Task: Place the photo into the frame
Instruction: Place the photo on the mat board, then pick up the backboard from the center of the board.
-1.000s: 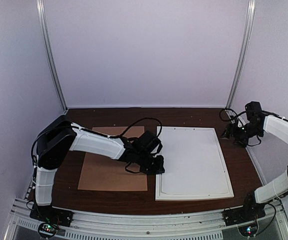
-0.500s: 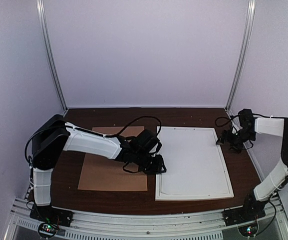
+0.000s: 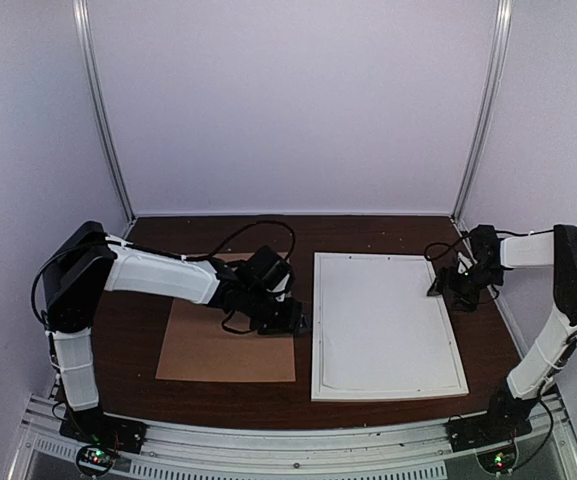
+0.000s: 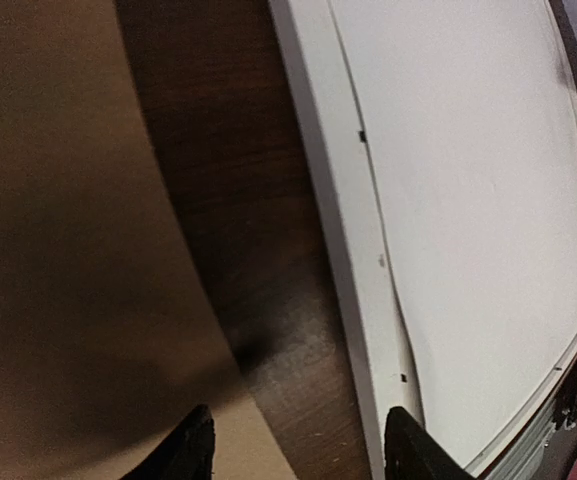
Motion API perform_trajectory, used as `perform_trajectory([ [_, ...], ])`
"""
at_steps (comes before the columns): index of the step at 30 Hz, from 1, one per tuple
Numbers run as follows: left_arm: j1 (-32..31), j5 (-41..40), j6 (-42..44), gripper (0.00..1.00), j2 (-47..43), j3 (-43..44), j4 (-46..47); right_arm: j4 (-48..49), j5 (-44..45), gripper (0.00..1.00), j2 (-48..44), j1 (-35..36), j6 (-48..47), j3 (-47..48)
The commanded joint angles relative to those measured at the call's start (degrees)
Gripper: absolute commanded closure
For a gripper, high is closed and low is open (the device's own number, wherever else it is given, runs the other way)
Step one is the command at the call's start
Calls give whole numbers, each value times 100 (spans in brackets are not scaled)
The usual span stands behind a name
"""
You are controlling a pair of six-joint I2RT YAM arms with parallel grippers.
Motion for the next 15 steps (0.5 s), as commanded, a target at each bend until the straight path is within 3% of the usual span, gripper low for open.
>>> perform_trajectory([
  [1,457,-142,354,41,-519,-394,-155,151,-33,19,64,178,17,0],
  [8,1278,-681,961,35,-1402,-1028,-733,18,20,20,-73,304,-106,95],
  [13,2095,-809,1401,22,-2033,-1518,-1106,-387,615,20,-472,426,-265,326],
  [15,2422,-810,1573,20,-2200,-1642,-1226,-535,1020,20,-656,814,-300,455],
])
